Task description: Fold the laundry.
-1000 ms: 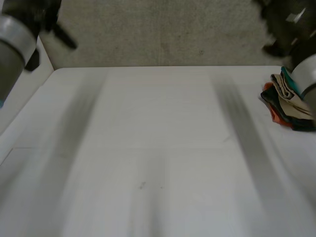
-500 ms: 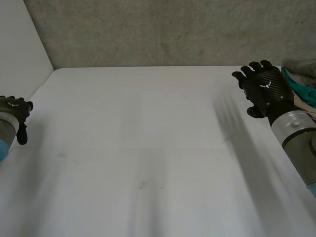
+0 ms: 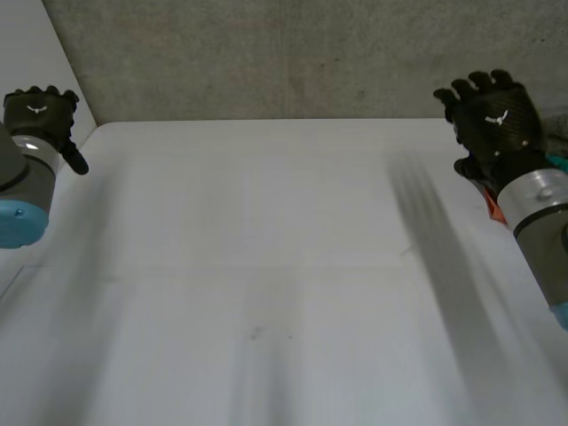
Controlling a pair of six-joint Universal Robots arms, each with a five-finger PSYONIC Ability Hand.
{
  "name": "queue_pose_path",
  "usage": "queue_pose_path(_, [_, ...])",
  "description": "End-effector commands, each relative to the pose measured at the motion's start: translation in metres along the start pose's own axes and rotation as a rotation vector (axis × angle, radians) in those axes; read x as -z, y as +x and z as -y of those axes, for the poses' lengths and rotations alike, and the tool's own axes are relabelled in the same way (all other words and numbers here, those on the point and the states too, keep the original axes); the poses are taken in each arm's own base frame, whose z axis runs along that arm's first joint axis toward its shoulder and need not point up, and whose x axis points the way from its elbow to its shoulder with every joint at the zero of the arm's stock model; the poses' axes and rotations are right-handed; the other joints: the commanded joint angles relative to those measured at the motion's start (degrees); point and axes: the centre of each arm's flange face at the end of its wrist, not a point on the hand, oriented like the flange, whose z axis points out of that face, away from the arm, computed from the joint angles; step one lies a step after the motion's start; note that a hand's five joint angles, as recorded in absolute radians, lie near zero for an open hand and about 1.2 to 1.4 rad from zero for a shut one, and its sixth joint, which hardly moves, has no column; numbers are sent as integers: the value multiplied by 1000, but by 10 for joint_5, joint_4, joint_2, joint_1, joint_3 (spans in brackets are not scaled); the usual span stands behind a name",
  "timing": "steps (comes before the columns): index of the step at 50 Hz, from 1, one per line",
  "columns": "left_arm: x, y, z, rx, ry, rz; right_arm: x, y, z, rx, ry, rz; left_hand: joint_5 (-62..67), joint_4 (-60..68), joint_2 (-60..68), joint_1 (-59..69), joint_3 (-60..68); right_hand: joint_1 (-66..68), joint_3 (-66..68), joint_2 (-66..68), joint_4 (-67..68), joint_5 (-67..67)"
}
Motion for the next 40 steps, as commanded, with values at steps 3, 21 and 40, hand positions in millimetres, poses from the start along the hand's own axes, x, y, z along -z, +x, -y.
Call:
queue_pose_path(3, [71,21,79,260,142,-214,-13,24,41,-85,-25,-46,-28,-18,-20,-18,-21,-33,-21,-22,-23,-319])
queue_pose_path(21, [184,35,131,318,164,-326,-1,43,76,-464,-208,-9,-28,-17,-19,-18,-21,-33,-21,-22,-23,-319])
queue_pose_path(40, [188,43,128,309,150,-354,0,41,77,-465,-210,3,-28,-18,-20,-18,-21,-33,-21,-22,-23,-319])
